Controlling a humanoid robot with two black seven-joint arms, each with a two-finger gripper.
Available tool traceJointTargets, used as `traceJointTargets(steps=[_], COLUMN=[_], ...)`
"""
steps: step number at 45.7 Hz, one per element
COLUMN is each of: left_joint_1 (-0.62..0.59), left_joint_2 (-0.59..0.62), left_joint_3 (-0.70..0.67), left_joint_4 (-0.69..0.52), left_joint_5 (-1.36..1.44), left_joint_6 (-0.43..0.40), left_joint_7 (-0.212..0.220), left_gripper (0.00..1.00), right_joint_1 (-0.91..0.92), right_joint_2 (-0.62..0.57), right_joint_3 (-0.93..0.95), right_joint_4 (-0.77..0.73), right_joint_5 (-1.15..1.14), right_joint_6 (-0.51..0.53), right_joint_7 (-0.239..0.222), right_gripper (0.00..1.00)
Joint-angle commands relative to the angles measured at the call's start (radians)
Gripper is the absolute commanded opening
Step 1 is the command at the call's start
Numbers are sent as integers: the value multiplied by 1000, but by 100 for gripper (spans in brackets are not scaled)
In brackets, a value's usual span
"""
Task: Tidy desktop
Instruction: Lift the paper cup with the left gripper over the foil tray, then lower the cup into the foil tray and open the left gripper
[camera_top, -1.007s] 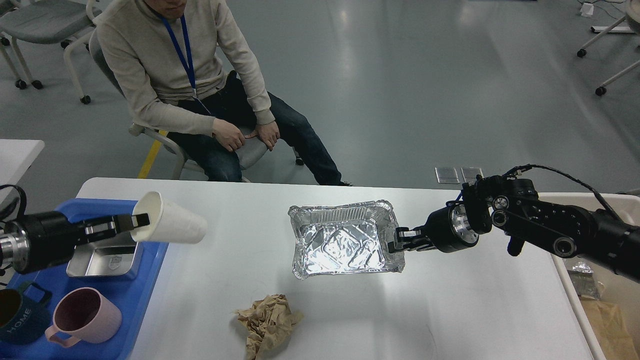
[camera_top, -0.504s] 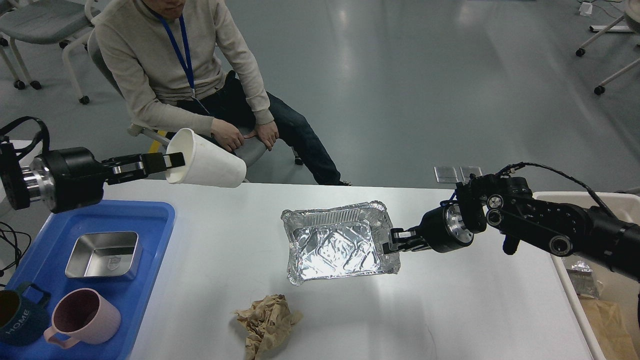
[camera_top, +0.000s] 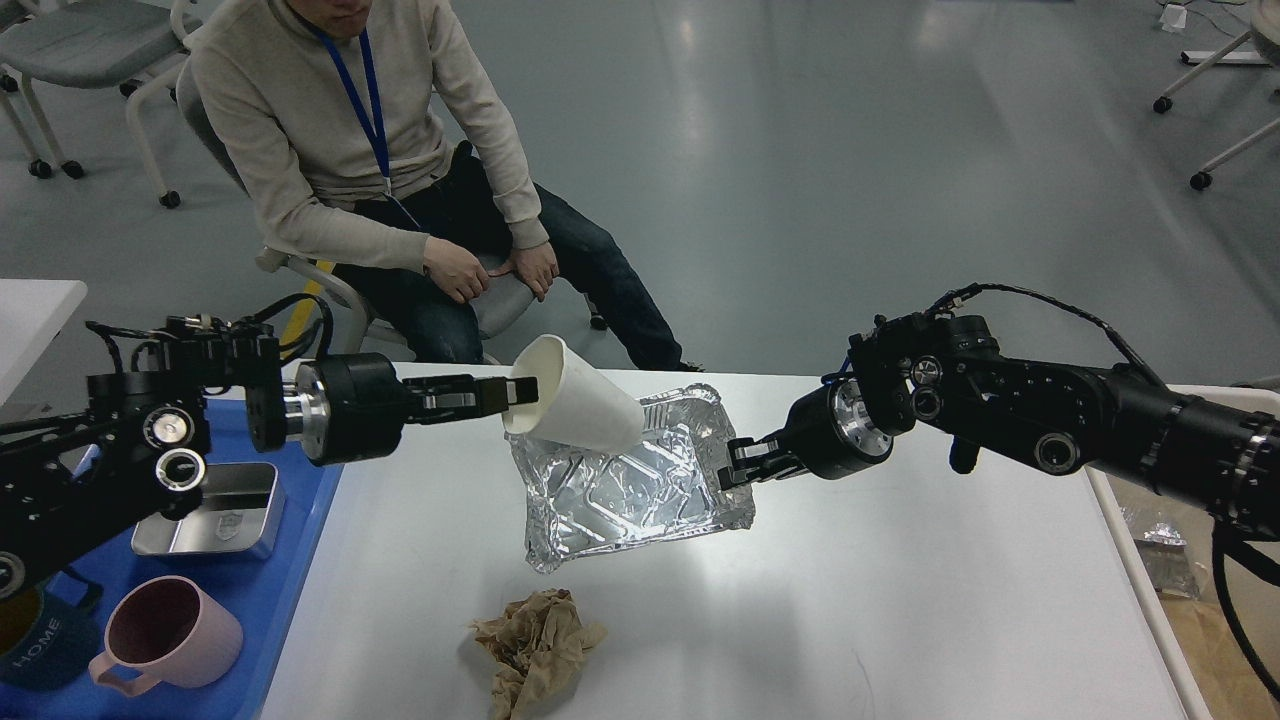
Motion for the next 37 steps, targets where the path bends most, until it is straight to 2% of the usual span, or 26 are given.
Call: traceJointTargets(steps=[1,11,27,33,37], left_joint_1=[4,7,0,-5,-6], left_joint_2=[-75,-212,-284,-286,-286], left_joint_3=[33,40,40,40,40], left_joint_4=[60,174,229,229,227], left_joint_5=[46,100,147,150,158], left_joint_6=[4,8,8,8,8], left_joint_7=[0,2,23,25,29], left_gripper=[2,3,6,15,38], right_joint_1=[1,-2,-4,-4,-4], right_joint_2=[8,4,5,4,4], right_joint_3=[-1,-1,0,0,0], right_joint_4=[-7,-4,-3,-3,-3], right_joint_5=[0,0,0,0,0], right_joint_6=[3,6,8,8,6], right_joint_7=[-1,-1,-1,1,-1], right_gripper=[0,0,0,0,0])
